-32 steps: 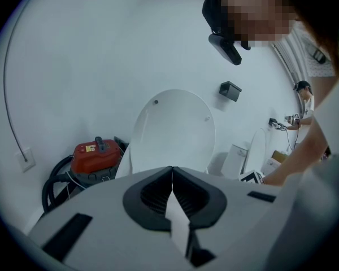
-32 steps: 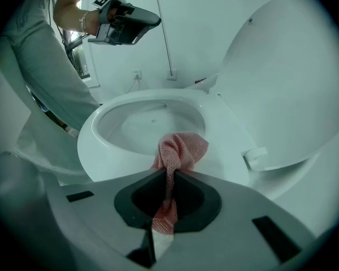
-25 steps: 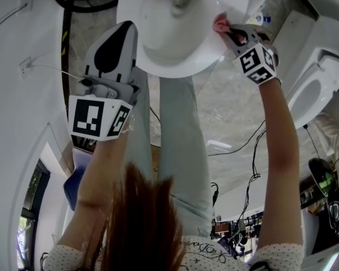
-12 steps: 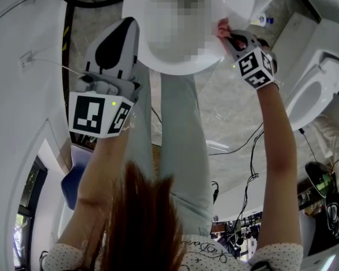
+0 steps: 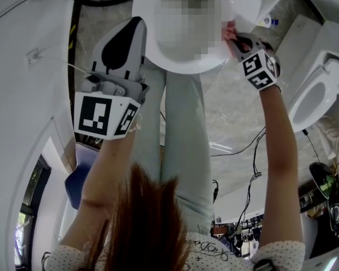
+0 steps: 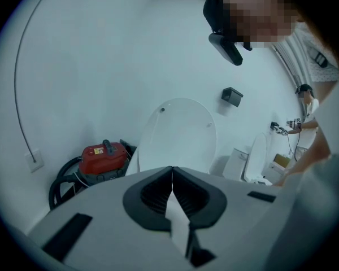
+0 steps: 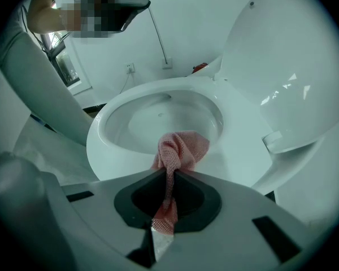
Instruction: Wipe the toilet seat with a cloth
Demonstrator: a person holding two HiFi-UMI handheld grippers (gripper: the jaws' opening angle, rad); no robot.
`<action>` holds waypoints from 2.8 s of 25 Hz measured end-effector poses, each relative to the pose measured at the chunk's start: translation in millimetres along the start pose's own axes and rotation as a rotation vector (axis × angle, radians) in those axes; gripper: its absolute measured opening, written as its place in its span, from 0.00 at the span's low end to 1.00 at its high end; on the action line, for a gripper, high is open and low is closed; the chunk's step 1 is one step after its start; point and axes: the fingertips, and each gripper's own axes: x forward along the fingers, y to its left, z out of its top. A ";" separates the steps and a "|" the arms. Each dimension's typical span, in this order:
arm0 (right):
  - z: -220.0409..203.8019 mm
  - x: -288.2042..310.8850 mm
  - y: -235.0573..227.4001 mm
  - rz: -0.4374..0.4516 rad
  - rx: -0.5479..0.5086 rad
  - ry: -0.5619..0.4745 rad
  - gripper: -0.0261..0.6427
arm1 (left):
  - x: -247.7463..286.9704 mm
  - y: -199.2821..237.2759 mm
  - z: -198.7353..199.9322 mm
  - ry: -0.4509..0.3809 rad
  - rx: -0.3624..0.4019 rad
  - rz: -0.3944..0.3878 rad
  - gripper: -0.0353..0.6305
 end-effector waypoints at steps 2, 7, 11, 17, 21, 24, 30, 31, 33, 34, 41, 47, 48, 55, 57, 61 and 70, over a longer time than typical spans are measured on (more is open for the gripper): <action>0.9 0.4 2.3 -0.008 0.013 0.002 0.08 | -3.6 -0.7 0.4 0.004 0.000 -0.018 0.06; 3.2 2.5 6.9 -0.039 0.047 0.008 0.09 | -8.9 8.3 -0.6 0.017 0.006 -0.057 0.06; 2.3 4.0 18.1 -0.056 0.084 0.020 0.09 | -13.4 13.9 -2.7 0.031 0.017 -0.094 0.06; 4.7 4.8 24.5 -0.081 0.124 0.023 0.08 | -15.7 23.3 -4.2 0.040 0.026 -0.119 0.06; 3.6 4.9 34.3 -0.090 0.149 0.033 0.08 | -17.7 28.0 -5.4 0.049 0.030 -0.138 0.06; 5.7 5.3 39.5 -0.096 0.158 0.030 0.08 | -18.6 32.1 -5.7 0.050 0.030 -0.142 0.06; 7.5 6.7 54.9 -0.096 0.199 0.029 0.08 | -20.2 39.6 -6.5 0.050 0.027 -0.142 0.06; 7.9 7.0 56.8 -0.096 0.204 0.029 0.08 | -20.5 40.8 -6.8 0.050 0.026 -0.141 0.06; 9.8 6.8 59.7 -0.097 0.207 0.031 0.08 | -21.3 43.0 -7.0 0.050 0.023 -0.140 0.06; 11.3 6.4 61.0 -0.097 0.208 0.032 0.08 | -21.8 44.1 -6.9 0.050 0.022 -0.139 0.06; 9.7 11.2 77.3 -0.078 0.224 0.027 0.09 | -22.5 50.4 -6.7 0.047 0.016 -0.129 0.06; 16.6 11.5 86.5 -0.072 0.244 0.034 0.09 | -24.6 56.8 -8.0 0.045 0.011 -0.118 0.06; 16.8 12.0 89.1 -0.069 0.249 0.035 0.09 | -25.2 57.2 -8.6 0.046 0.011 -0.117 0.06; 19.6 17.5 110.9 -0.051 0.251 0.045 0.09 | -30.4 60.9 -8.4 0.041 0.007 -0.110 0.06; 21.3 18.4 115.9 -0.043 0.249 0.049 0.09 | -31.3 62.2 -8.0 0.040 0.007 -0.107 0.06; 25.6 21.1 126.3 -0.021 0.244 0.055 0.09 | -34.3 66.5 -7.9 0.039 0.007 -0.100 0.06; 35.3 25.8 141.6 0.025 0.190 0.066 0.09 | -40.9 72.1 -7.7 0.033 0.004 -0.085 0.06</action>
